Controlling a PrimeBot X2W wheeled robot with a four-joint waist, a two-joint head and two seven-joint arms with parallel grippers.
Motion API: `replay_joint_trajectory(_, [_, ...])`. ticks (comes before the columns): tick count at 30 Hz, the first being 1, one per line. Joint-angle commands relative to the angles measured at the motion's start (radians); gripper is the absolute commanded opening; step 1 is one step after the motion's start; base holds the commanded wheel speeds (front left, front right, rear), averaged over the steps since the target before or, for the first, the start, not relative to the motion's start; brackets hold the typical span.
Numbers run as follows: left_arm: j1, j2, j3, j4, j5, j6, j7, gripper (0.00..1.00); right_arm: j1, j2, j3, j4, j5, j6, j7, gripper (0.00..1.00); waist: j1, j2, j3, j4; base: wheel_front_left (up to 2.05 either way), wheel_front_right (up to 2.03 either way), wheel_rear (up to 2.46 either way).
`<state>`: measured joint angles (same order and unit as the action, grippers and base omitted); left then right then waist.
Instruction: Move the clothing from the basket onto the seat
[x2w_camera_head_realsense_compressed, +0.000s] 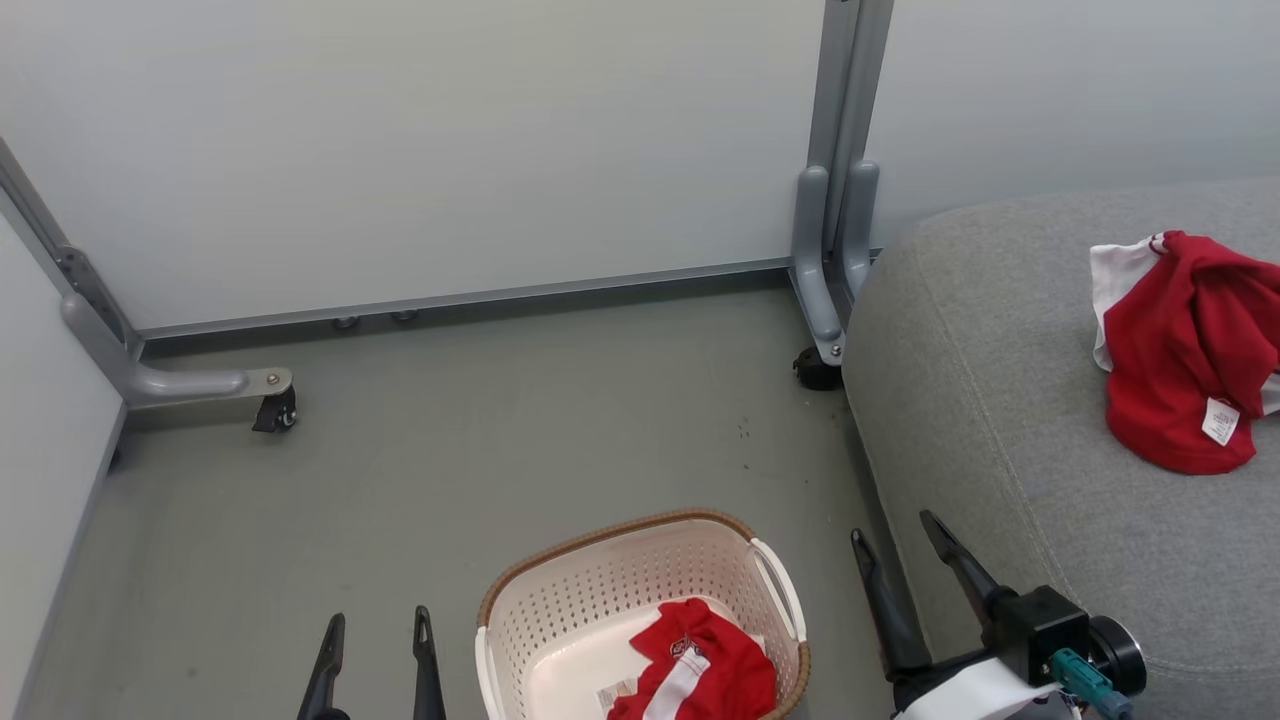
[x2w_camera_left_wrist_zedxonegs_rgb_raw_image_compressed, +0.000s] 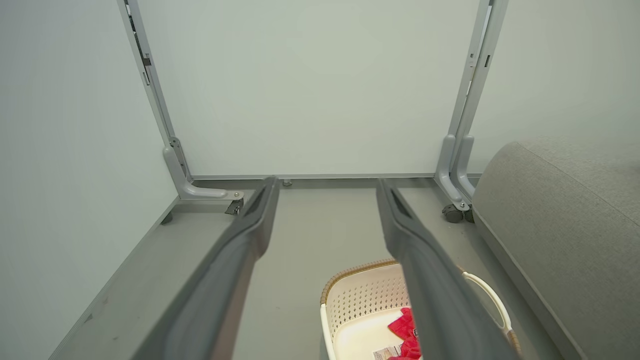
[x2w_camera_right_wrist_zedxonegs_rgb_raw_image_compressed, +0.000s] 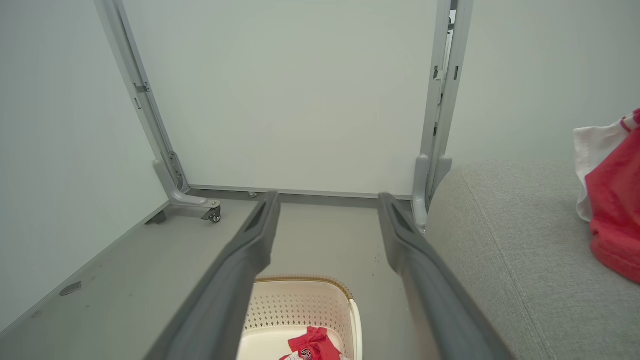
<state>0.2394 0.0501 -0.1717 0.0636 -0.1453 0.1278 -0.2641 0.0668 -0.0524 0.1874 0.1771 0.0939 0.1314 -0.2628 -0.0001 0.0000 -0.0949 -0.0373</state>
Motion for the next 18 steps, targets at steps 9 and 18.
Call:
replay_joint_trajectory(9, [-0.057,0.001,-0.026,0.047,0.038,-0.042,0.000,1.00,-0.020,-0.009,-0.058,-0.018,-0.026,-0.001,-0.003,1.00,0.0001,0.0000,0.074,-0.006,0.00,0.00,0.00])
replay_joint_trajectory(18, [-0.298,0.005,-0.101,0.248,0.064,-0.176,0.000,1.00,-0.118,-0.003,-0.189,-0.120,-0.073,-0.001,-0.003,1.00,0.0001,0.0000,0.336,0.011,0.00,0.00,0.00])
